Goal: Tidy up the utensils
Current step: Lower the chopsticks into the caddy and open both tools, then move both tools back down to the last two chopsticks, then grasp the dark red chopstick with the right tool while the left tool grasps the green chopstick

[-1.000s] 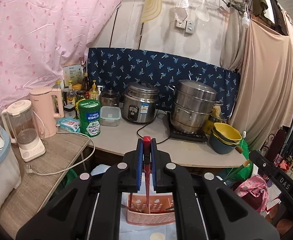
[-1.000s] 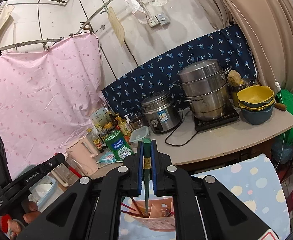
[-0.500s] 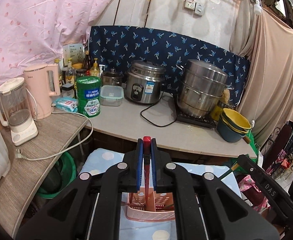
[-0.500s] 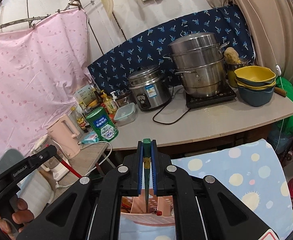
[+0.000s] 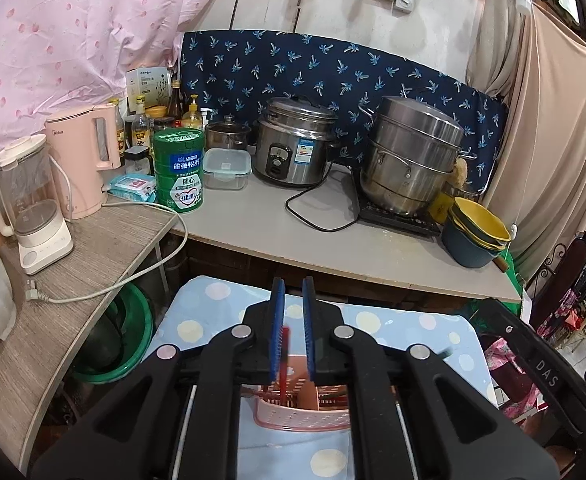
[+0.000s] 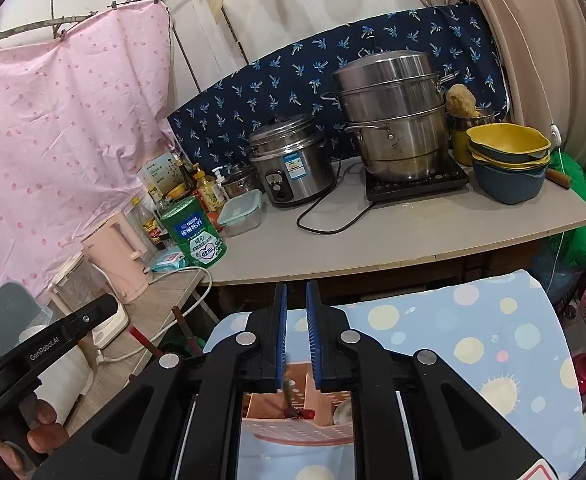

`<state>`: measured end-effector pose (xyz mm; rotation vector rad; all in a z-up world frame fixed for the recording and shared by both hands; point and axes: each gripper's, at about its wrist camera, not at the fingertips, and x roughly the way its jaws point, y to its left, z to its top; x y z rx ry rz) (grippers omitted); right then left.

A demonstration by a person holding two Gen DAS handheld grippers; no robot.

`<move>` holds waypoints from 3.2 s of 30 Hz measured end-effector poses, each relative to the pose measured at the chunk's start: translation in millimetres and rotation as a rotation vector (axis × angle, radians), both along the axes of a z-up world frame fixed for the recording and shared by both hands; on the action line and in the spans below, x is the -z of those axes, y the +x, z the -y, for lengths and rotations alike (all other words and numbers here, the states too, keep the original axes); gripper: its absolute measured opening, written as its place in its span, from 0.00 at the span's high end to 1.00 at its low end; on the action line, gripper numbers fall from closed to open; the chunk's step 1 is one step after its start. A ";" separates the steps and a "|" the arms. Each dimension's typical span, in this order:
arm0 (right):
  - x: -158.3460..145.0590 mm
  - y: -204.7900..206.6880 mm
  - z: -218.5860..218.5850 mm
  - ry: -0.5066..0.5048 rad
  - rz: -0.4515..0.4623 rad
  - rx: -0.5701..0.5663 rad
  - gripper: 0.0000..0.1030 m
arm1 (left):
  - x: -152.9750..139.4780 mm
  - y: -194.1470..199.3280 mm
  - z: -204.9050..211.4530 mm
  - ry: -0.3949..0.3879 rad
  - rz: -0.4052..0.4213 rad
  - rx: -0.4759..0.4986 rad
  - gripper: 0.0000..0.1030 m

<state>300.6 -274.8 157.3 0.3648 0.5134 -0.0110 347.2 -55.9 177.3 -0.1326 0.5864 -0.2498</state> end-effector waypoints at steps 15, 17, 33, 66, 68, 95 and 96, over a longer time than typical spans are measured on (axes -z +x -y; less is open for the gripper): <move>-17.0 -45.0 -15.3 -0.020 0.040 -0.049 0.84 | -3.3 -33.8 -9.3 0.028 0.010 -0.015 0.70; -15.9 -54.5 -19.8 -0.033 0.042 -0.053 0.82 | -1.8 -41.9 -10.5 0.042 0.015 -0.017 0.69; 34.3 -136.3 -57.4 -0.107 -0.057 -0.125 0.80 | 37.0 -110.0 -24.0 0.097 -0.038 -0.023 0.68; 216.9 -259.2 -133.4 -0.178 -0.448 -0.333 0.80 | 202.2 -228.1 -51.3 0.182 -0.352 -0.022 0.62; 220.7 -258.2 -135.3 -0.178 -0.458 -0.338 0.80 | 205.3 -230.0 -52.0 0.188 -0.360 -0.021 0.62; 219.7 -260.3 -92.9 -0.170 -0.452 -0.190 0.93 | 227.5 -249.7 -19.1 0.214 -0.415 0.080 0.40; 219.1 -260.7 -90.6 -0.168 -0.450 -0.186 0.93 | 229.0 -251.8 -15.8 0.216 -0.418 0.089 0.39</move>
